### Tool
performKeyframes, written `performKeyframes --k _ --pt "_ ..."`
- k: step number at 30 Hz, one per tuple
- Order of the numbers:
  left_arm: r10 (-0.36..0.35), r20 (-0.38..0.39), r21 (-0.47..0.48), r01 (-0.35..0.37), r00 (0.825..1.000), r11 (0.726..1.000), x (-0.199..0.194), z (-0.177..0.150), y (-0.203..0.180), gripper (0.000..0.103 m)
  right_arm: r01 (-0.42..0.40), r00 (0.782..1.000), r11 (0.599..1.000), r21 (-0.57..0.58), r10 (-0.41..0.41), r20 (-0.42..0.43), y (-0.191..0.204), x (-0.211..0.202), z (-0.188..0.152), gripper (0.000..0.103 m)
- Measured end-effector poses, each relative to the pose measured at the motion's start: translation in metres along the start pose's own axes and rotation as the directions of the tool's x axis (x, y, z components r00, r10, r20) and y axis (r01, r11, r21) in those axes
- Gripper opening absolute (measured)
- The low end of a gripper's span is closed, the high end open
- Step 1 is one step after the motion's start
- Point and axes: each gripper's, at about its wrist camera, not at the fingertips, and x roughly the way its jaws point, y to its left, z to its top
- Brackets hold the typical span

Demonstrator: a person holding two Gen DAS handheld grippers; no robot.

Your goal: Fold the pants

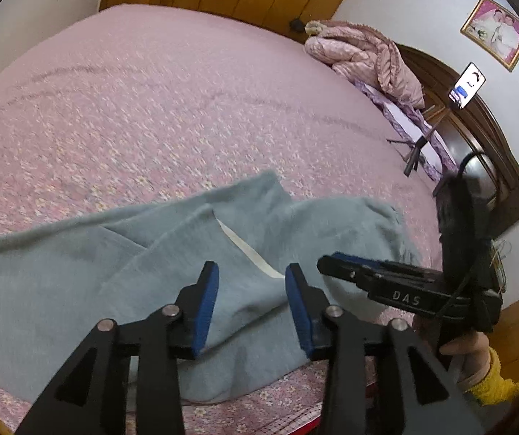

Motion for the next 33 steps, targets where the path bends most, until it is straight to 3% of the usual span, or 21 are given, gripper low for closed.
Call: performKeyframes --k 5,15,22,24,26,29,33 --pt "0.105 0.017 0.026 -0.106 0.994 0.994 0.007 0.017 0.009 0.041 0.009 1.000 1.000 0.004 -0.009 -0.006 -0.002 0.004 0.001 0.029" --pt "0.136 -0.132 0.173 -0.112 0.982 0.978 0.068 0.024 0.009 0.041 0.010 0.999 0.999 0.040 -0.008 -0.046 -0.011 0.020 -0.004 0.029" --pt "0.217 -0.141 0.291 -0.169 0.966 0.942 0.088 0.013 -0.003 0.040 -0.018 0.999 0.998 0.067 0.022 -0.049 -0.018 0.027 -0.002 0.029" --pt "0.230 -0.131 0.305 -0.181 0.964 0.935 0.090 0.012 -0.005 0.035 -0.024 0.998 0.997 0.070 0.027 -0.048 -0.020 0.026 -0.004 0.029" --pt "0.231 -0.116 0.309 -0.186 0.966 0.933 0.089 0.011 -0.007 0.011 -0.027 0.998 0.997 0.071 0.030 -0.048 -0.025 0.025 -0.004 0.029" --pt "0.201 -0.102 0.270 -0.168 0.974 0.948 0.078 0.011 -0.002 0.003 -0.028 0.998 0.997 0.072 0.032 -0.048 -0.029 0.022 -0.003 0.029" --pt "0.155 -0.039 0.189 -0.145 0.987 0.971 0.050 0.014 0.003 0.002 -0.022 0.998 0.997 0.073 0.026 -0.049 -0.029 0.021 -0.003 0.029"
